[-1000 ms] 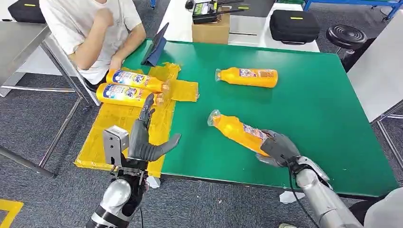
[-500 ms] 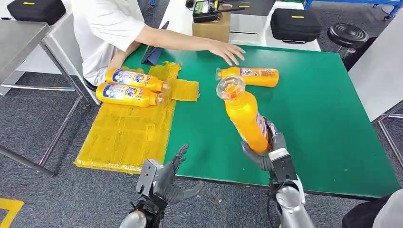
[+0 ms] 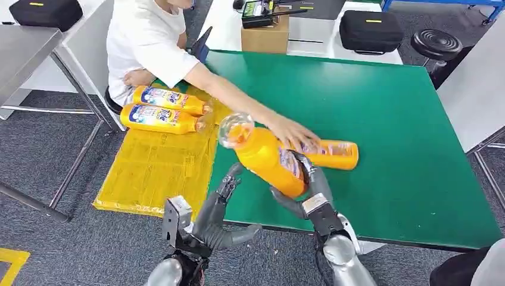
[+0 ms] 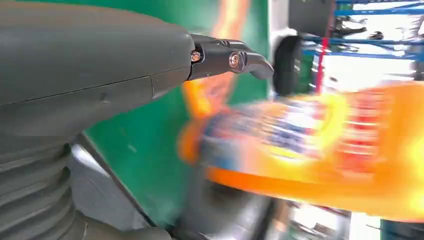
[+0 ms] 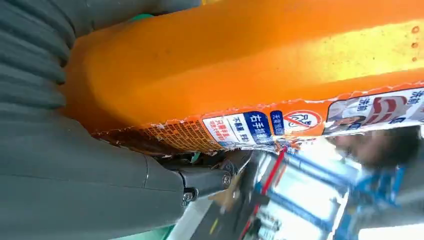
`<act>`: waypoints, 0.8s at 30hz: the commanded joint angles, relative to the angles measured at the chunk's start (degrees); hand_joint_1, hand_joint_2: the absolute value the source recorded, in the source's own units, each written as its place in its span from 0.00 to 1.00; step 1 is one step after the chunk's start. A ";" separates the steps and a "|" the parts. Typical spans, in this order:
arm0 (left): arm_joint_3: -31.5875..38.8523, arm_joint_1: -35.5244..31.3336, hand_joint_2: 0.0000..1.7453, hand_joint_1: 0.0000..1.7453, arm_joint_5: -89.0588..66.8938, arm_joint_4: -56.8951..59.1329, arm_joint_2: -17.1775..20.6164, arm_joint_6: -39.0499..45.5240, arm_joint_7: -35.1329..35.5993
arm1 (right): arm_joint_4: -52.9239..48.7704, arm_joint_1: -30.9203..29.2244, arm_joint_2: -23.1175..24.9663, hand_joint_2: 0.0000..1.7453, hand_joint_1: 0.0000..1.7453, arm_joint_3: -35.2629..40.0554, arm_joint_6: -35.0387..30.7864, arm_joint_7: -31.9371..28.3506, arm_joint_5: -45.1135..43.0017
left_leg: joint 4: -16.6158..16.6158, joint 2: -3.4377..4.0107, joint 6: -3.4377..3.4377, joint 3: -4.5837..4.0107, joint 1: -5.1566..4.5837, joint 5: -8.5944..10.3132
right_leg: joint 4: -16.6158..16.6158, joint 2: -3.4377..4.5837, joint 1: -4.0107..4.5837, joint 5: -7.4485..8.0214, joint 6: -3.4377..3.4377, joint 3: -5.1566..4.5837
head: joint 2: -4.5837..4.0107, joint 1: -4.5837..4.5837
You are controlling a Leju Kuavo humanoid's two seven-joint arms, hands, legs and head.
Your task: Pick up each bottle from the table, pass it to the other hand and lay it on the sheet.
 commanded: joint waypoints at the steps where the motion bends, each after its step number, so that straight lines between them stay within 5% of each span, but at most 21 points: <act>1: -1.02 -1.13 1.00 0.00 5.59 -3.77 1.28 -0.05 1.01 | 9.88 -3.07 1.15 1.00 1.00 8.82 -1.81 -0.59 1.09 | -0.04 0.17 -0.09 0.31 0.04 -0.10 | -0.04 0.10 0.06 -0.06 -0.14 0.26 | -0.02 0.02; 8: -1.21 -1.10 1.00 0.00 16.54 0.82 2.17 -3.87 8.50 | 11.33 -3.96 0.66 1.00 1.00 10.20 -1.89 0.35 0.58 | -0.09 0.10 -0.06 0.24 0.02 -0.04 | -0.08 0.05 0.02 -0.02 -0.10 0.21 | 0.00 0.02; 22: -1.56 -2.08 1.00 0.00 10.12 5.49 1.89 1.61 6.33 | 11.76 -4.55 0.34 1.00 1.00 11.47 -2.33 1.59 1.55 | -0.09 0.09 -0.06 0.23 0.00 -0.04 | -0.07 0.05 0.01 -0.03 -0.09 0.20 | 0.00 0.02; 24: -1.13 -3.49 1.00 0.00 0.24 5.27 0.73 10.35 -0.01 | 11.17 -4.95 0.63 1.00 1.00 12.52 -0.02 2.86 -0.32 | -0.05 0.04 -0.03 0.06 0.00 0.00 | -0.04 0.02 0.00 0.01 -0.04 0.04 | 0.00 0.00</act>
